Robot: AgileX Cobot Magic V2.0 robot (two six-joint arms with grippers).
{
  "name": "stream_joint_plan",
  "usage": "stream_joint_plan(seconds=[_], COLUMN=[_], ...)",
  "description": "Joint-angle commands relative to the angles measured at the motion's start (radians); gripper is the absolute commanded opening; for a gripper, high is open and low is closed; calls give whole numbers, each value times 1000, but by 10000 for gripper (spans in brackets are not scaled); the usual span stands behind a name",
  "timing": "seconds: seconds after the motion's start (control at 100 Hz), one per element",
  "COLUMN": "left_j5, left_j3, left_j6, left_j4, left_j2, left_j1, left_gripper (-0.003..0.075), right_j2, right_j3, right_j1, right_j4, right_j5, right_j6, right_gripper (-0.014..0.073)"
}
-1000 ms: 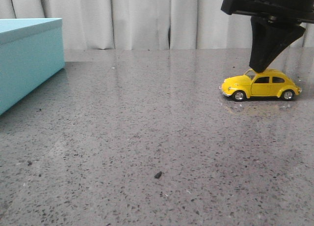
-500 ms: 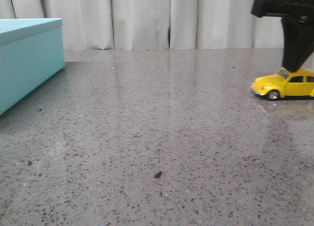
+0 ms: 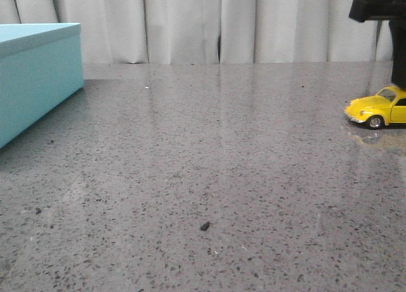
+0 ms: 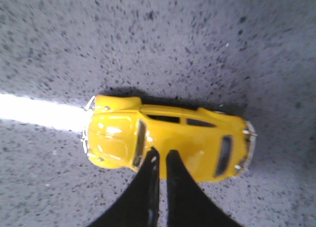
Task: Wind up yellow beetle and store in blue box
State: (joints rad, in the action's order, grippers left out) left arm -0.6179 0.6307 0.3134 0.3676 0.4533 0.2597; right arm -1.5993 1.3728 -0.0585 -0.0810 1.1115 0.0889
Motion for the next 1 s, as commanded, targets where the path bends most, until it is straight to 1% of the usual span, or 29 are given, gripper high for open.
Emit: stream_joint_plan(seconds=[0.0, 0.19, 0.32, 0.5, 0.65, 0.99], left_j5=[62, 64, 64, 63, 63, 64], left_j3=[29, 29, 29, 29, 29, 29], left_j6=[-1, -1, -1, -1, -1, -1], left_j4=[19, 19, 19, 19, 19, 19], left_j2=[12, 12, 12, 12, 12, 12], left_j1=[8, 8, 8, 8, 8, 8], left_gripper=[-19, -19, -19, -19, -19, -19], right_j2=[140, 329, 408, 534, 656, 960], right_j3=[27, 27, 27, -1, -90, -370], right_j1=[3, 3, 3, 3, 3, 3], right_j4=[-31, -11, 21, 21, 21, 9], right_j5=[-51, -67, -65, -84, -139, -305], right_j6=[2, 2, 2, 2, 2, 2], right_gripper=[-48, -48, -48, -48, -48, -48])
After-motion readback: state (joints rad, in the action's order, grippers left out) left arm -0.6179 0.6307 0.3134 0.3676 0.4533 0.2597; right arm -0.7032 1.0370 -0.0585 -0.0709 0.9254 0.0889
